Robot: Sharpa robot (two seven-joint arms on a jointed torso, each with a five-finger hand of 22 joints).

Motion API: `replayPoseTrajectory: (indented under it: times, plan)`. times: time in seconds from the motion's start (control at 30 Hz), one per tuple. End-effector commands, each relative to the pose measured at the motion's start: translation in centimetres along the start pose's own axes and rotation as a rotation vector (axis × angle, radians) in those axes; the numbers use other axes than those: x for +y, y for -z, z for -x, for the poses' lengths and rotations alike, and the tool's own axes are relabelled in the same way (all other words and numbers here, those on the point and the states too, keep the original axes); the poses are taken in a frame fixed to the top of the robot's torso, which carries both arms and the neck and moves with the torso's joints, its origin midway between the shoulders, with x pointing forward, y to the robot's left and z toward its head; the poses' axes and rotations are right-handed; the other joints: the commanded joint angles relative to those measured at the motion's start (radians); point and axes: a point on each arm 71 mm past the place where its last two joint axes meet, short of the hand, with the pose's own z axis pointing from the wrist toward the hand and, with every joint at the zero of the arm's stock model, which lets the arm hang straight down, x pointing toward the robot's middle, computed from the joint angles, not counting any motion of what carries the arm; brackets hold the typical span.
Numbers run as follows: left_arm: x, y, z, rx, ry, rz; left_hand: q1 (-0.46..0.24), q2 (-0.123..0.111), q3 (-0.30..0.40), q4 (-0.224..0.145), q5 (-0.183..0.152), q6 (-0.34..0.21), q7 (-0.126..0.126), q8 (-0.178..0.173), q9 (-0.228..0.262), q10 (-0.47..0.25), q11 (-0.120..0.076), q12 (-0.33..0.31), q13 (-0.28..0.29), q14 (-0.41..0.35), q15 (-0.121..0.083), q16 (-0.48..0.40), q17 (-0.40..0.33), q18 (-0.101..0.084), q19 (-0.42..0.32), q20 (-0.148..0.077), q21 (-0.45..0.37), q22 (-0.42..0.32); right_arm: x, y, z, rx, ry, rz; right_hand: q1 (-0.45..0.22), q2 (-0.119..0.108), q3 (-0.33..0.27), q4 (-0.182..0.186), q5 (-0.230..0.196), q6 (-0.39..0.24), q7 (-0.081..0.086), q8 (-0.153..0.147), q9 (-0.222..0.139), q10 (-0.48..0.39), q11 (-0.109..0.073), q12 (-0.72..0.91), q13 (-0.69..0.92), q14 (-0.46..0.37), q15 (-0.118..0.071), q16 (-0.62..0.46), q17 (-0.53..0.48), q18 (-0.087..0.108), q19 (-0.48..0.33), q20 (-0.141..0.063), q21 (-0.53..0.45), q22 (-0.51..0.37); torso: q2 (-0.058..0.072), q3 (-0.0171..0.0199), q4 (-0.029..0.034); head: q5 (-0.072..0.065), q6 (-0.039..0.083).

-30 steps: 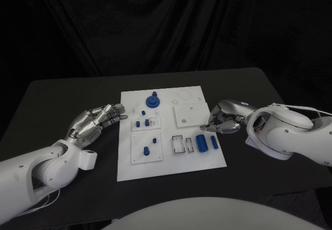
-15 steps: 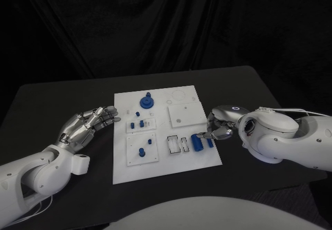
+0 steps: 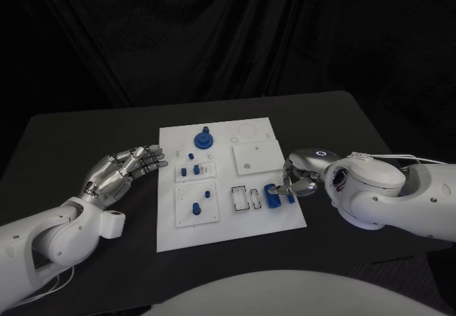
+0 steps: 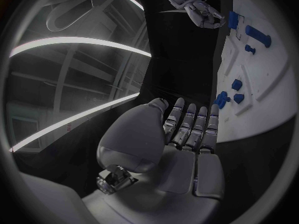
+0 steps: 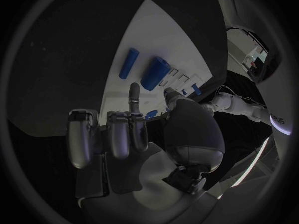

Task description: Assemble the parts on the task board

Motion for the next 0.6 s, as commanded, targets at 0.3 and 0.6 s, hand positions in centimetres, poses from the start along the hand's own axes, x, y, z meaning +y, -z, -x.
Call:
replayPoseTrajectory:
  times: [0.3,0.6]
  plan:
    - [-0.38,0.03,-0.07,0.016,0.015,-0.063,0.015,0.001,0.008,0.000,0.006,0.002,0.003,0.007,-0.001,0.001,0.008,0.006,0.001,0.008,0.000,0.008,0.002,0.001,0.010,0.002,0.005,0.001,0.29,-0.29,-0.64,0.002,0.008,-0.009,-0.013,-0.008,-0.098,0.000,-0.034,0.009,-0.010,0.018,0.028,0.104,-0.013,0.003,0.263,0.105,-0.009,0.002,0.263,0.000,0.078,-0.012,0.000,0.243,0.002,-0.0004,0.0016,0.010,0.000]
    - [-0.31,-0.01,-0.08,0.019,0.016,-0.056,0.020,0.002,0.012,0.000,0.008,0.002,0.003,0.007,-0.002,0.003,0.012,0.008,0.001,0.014,0.001,0.016,0.003,0.001,0.013,0.003,0.007,0.002,0.61,-0.75,-1.10,0.017,0.017,0.000,-0.054,0.008,-0.138,0.001,-0.033,0.019,-0.015,0.026,0.044,0.104,-0.017,0.003,0.263,0.105,-0.012,0.002,0.263,0.000,0.077,-0.016,0.000,0.243,0.001,-0.0004,0.0010,0.017,0.000]
